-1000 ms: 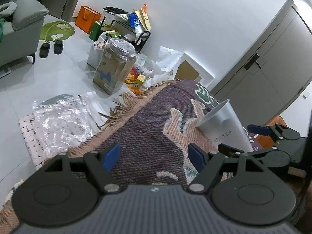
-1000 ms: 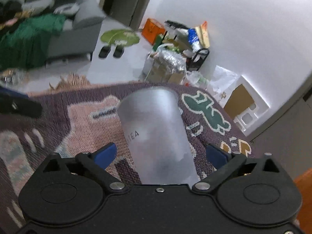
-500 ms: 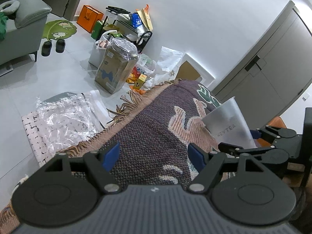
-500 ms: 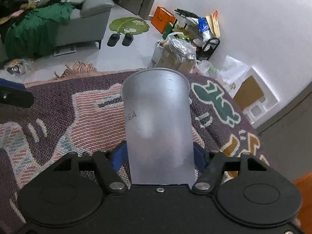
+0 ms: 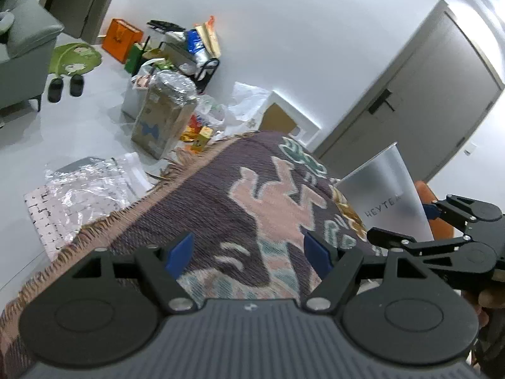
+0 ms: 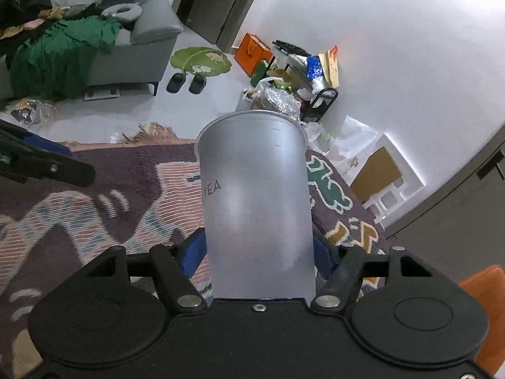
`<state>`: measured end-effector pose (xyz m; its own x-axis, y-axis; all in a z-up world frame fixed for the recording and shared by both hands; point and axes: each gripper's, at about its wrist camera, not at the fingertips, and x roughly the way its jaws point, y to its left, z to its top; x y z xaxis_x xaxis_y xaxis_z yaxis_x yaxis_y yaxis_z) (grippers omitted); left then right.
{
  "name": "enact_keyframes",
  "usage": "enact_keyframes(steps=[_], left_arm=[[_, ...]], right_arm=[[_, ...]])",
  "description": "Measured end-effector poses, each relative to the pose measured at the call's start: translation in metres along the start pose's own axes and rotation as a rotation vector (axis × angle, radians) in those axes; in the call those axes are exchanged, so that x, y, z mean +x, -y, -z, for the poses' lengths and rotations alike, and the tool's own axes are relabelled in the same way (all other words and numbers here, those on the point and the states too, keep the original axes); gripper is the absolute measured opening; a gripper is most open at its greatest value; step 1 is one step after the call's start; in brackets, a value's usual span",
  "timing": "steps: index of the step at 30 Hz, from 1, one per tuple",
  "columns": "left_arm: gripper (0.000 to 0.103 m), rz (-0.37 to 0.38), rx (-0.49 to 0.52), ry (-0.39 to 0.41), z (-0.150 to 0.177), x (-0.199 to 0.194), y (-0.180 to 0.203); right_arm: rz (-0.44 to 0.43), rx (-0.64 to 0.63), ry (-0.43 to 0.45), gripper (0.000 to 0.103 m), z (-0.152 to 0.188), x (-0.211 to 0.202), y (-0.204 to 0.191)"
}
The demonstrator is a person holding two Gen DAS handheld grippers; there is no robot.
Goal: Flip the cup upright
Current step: 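Lift the cup with the right tool and turn it rim up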
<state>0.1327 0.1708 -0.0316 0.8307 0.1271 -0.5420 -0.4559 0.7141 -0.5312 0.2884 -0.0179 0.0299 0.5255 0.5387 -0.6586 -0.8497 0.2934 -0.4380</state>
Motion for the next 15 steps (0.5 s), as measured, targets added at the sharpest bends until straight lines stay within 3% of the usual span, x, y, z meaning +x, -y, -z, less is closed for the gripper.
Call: enact_keyframes(steps=[11,15], left_arm=[[0.077,0.083,0.076,-0.012,0.033,-0.04,0.024],[0.082,0.12,0.102,-0.021,0.047,-0.055,0.031]], right_arm=[[0.065,0.047,0.033,0.066,0.038,-0.067,-0.025],[0.076,0.087,0.042,0.066,0.054,-0.086,-0.035]])
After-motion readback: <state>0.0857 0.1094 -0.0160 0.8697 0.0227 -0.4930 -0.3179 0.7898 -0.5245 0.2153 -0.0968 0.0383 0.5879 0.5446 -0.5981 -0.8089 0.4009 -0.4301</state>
